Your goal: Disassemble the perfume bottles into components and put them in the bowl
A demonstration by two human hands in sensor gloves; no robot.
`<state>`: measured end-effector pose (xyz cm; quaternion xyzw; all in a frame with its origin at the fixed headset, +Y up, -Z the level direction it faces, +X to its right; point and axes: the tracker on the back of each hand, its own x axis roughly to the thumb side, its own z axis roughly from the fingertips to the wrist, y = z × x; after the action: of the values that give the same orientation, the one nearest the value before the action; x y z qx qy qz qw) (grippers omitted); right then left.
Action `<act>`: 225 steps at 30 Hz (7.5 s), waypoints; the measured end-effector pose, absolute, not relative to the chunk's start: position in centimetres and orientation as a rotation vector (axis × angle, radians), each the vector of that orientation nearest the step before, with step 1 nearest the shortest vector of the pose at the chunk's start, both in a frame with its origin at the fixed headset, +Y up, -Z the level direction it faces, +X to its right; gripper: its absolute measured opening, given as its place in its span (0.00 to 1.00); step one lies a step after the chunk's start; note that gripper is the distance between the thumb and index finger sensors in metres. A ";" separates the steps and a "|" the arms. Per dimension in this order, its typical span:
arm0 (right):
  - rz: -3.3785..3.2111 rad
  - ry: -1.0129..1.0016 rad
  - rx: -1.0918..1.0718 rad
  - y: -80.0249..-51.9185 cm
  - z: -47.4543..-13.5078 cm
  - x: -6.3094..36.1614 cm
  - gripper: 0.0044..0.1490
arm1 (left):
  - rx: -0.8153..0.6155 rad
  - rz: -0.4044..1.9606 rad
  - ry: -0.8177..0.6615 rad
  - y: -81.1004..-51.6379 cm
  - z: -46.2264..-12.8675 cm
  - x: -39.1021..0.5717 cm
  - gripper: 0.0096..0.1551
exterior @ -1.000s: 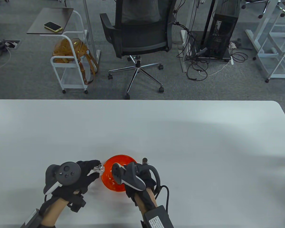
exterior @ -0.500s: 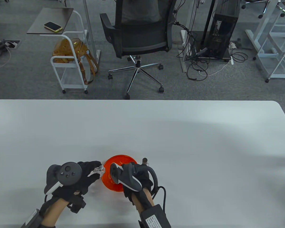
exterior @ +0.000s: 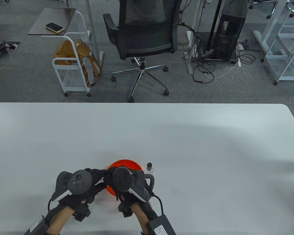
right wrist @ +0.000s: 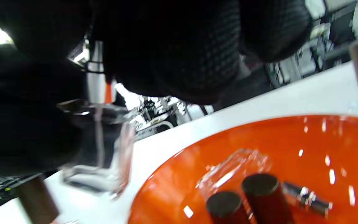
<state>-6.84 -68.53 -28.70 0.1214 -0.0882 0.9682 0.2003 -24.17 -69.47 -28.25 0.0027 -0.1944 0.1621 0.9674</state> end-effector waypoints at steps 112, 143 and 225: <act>2.658 -0.235 0.390 -69.1 -28.7 -7.0 0.27 | 0.027 0.436 -0.393 -69.5 -28.6 -25.3 0.30; 2.647 -0.193 0.406 -69.1 -28.6 -7.0 0.31 | 0.048 0.417 -0.394 -69.6 -28.6 -25.2 0.30; 2.683 -0.239 0.403 -69.2 -28.7 -7.0 0.28 | 0.035 0.436 -0.395 -69.6 -28.6 -25.2 0.30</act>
<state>-6.96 -69.15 -28.74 0.1449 -0.0858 0.9636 0.2077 -25.20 -69.62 -28.58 0.0174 -0.1945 0.2149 0.9569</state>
